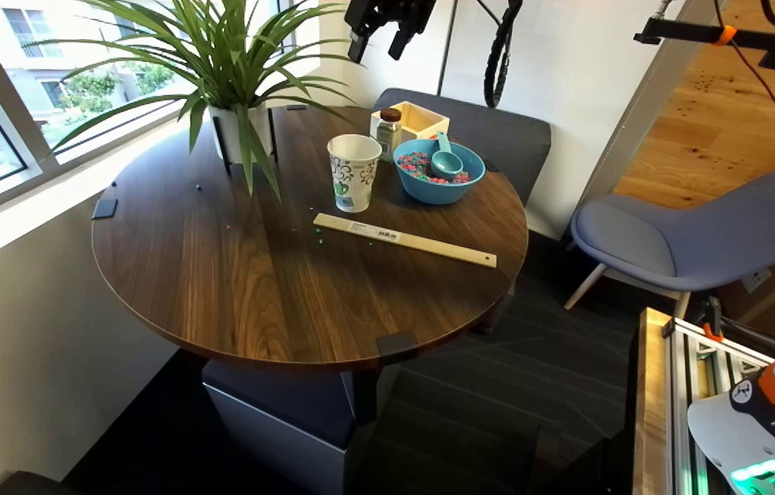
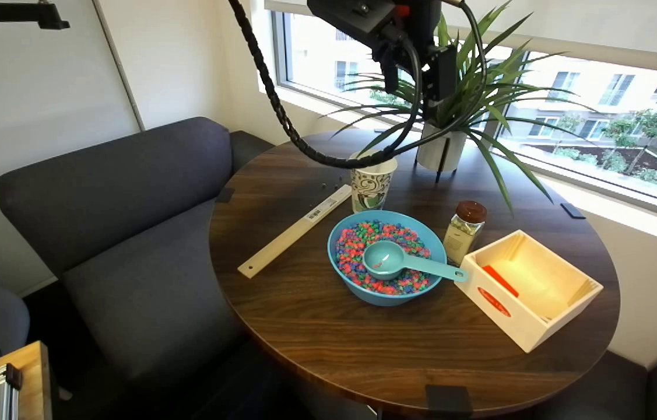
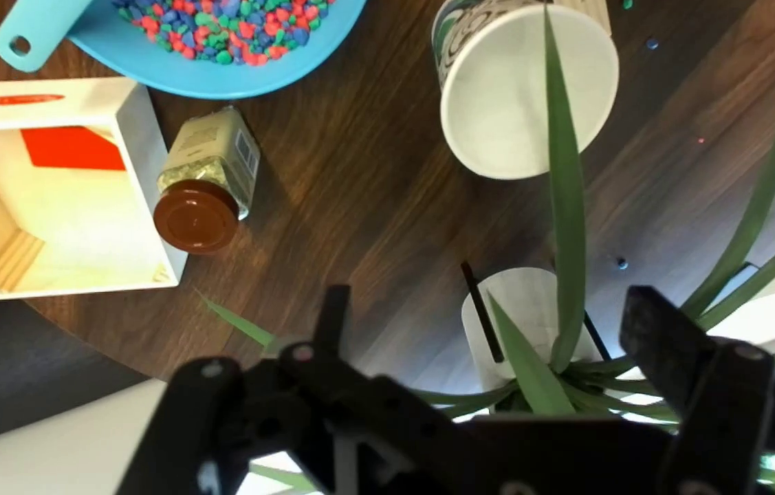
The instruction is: Put the coffee cup in the wooden box.
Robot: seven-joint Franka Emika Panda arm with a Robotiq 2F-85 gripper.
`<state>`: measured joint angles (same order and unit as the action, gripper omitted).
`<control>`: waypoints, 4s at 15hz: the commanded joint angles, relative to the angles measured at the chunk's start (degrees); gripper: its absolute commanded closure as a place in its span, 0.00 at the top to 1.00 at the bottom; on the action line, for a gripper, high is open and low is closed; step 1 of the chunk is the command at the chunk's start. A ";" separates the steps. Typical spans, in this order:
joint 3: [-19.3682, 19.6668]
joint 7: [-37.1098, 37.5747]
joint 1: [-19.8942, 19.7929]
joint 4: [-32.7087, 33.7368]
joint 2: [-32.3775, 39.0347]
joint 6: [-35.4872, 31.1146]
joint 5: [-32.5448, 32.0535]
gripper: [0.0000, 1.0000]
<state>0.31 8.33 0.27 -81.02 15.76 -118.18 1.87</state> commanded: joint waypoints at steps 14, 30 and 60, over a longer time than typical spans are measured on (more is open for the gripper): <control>-0.09 -2.05 0.61 3.67 1.97 -0.56 -1.41 1.00; -0.21 -1.10 2.32 13.77 11.34 15.97 -5.72 1.00; -0.14 0.31 0.10 -0.76 9.01 7.11 0.88 0.51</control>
<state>0.16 7.96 0.48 -79.77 26.25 -110.83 1.35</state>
